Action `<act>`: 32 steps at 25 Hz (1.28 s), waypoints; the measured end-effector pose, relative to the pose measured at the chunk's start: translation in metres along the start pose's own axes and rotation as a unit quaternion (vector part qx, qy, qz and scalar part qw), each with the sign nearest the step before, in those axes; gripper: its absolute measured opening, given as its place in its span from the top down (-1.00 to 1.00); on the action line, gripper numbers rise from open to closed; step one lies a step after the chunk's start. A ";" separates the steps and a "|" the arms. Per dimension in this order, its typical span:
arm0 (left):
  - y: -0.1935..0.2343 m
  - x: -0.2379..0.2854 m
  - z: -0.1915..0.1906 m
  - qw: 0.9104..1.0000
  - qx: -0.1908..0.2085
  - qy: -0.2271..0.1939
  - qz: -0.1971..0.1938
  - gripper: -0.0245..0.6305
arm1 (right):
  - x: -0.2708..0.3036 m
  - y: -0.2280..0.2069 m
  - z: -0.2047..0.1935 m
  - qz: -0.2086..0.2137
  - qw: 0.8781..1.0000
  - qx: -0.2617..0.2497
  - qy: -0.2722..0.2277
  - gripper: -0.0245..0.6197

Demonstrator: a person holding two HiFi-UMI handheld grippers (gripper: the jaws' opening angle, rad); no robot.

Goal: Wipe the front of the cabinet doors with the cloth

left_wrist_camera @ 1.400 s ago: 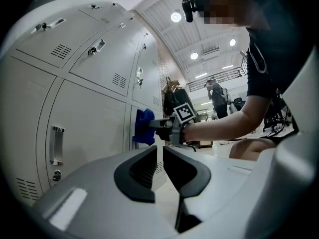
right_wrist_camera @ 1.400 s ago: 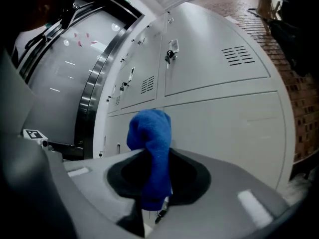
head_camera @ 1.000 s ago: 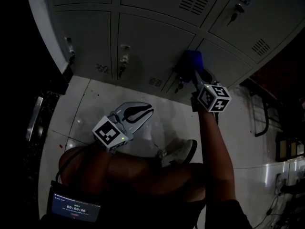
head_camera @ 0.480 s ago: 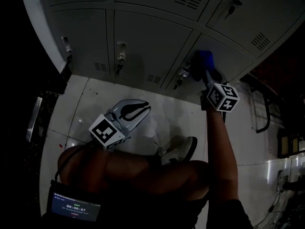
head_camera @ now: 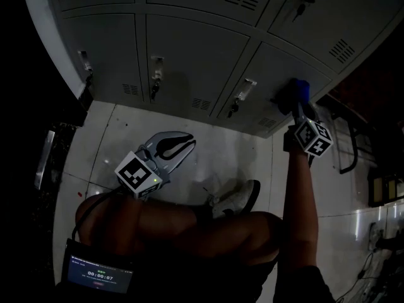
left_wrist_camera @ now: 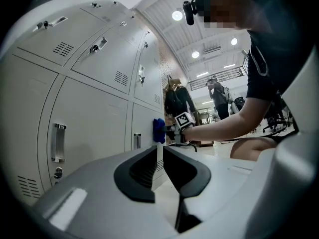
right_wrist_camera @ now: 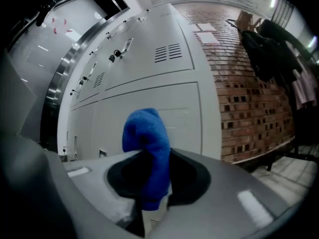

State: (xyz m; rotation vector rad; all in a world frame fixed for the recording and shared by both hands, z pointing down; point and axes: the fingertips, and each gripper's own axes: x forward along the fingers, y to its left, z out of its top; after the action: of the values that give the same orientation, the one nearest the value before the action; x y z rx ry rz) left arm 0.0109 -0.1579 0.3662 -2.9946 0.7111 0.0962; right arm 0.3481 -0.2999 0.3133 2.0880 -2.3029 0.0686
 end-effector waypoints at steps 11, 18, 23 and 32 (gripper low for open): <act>0.002 0.001 -0.003 1.000 0.000 0.001 0.001 0.79 | -0.026 -0.062 -0.010 -0.053 0.998 0.045 -0.005 0.67; 0.002 0.001 -0.003 1.000 -0.001 0.002 0.002 0.79 | -0.030 -0.006 -0.002 0.001 1.000 0.024 -0.015 0.67; 0.001 0.001 -0.001 1.000 -0.002 0.002 0.002 0.79 | -0.017 0.073 -0.002 0.076 0.997 0.004 -0.011 0.67; 0.001 0.002 0.002 1.000 0.004 -0.004 0.003 0.79 | 0.026 0.176 -0.047 0.157 0.987 -0.017 0.031 0.67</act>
State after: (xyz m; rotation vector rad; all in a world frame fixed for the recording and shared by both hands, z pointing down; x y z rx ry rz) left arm 0.0118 -0.1593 0.3643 -2.9822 0.7177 0.1066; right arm 0.1703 -0.3062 0.3595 1.6640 -2.5505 0.0990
